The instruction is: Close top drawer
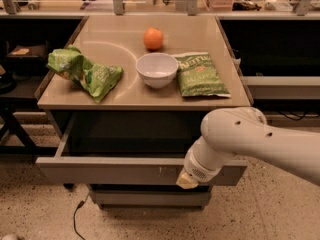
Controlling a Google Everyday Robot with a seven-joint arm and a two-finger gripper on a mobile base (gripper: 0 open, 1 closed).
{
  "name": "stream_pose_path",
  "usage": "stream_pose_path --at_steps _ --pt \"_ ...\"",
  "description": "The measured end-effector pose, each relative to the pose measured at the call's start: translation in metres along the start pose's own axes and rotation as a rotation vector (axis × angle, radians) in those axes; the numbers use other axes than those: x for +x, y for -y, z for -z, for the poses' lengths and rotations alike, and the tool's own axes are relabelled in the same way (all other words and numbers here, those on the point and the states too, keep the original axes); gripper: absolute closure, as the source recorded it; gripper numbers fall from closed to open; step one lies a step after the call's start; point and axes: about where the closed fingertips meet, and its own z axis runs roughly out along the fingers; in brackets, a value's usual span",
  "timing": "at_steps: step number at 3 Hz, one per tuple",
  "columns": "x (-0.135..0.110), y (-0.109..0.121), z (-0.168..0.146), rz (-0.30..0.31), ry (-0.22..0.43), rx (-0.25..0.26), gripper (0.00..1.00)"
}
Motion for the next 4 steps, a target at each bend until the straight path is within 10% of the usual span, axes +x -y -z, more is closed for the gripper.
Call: stream_pose_path --at_steps 1,4 --pt "-0.0036 0.0066 -0.0034 0.005 -0.008 0.012 1.00" --pt "-0.0036 0.0066 -0.0034 0.005 -0.008 0.012 0.36"
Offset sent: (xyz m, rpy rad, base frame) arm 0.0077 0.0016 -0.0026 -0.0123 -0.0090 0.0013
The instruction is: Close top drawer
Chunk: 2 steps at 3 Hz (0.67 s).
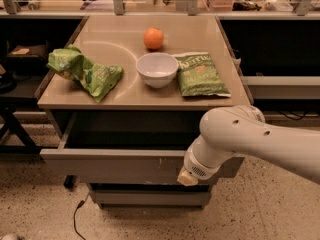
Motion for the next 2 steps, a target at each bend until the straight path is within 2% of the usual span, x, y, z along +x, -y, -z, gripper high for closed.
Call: stream_pose_path --at_steps 1,2 --pt "0.0000 0.0000 0.0000 0.000 0.000 0.000 0.13" --pt "0.0000 0.0000 0.0000 0.000 0.000 0.000 0.00"
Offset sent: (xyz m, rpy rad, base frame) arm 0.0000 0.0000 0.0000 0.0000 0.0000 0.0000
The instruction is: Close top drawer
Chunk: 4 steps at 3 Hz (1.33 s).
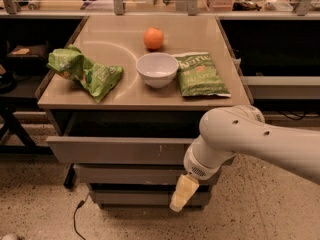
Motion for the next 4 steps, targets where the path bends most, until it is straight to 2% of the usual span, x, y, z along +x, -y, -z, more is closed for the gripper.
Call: stream_pose_path --at_steps 1,2,4 --pt "0.0000 0.0000 0.0000 0.000 0.000 0.000 0.00" --pt "0.0000 0.0000 0.0000 0.000 0.000 0.000 0.18" --pt "0.0000 0.0000 0.0000 0.000 0.000 0.000 0.64"
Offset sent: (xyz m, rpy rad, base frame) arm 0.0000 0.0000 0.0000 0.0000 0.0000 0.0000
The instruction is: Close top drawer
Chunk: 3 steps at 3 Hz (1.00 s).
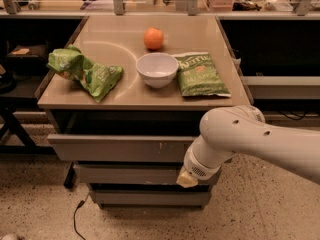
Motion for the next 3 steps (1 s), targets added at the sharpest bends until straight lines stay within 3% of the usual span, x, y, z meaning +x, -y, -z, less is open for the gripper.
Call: stream_pose_path --at_steps 1,2,3 --pt "0.000 0.000 0.000 0.000 0.000 0.000 0.88" --pt "-0.003 0.015 0.005 -0.019 0.008 0.037 1.00" --pt "-0.006 0.049 0.010 -0.052 0.007 0.103 1.00"
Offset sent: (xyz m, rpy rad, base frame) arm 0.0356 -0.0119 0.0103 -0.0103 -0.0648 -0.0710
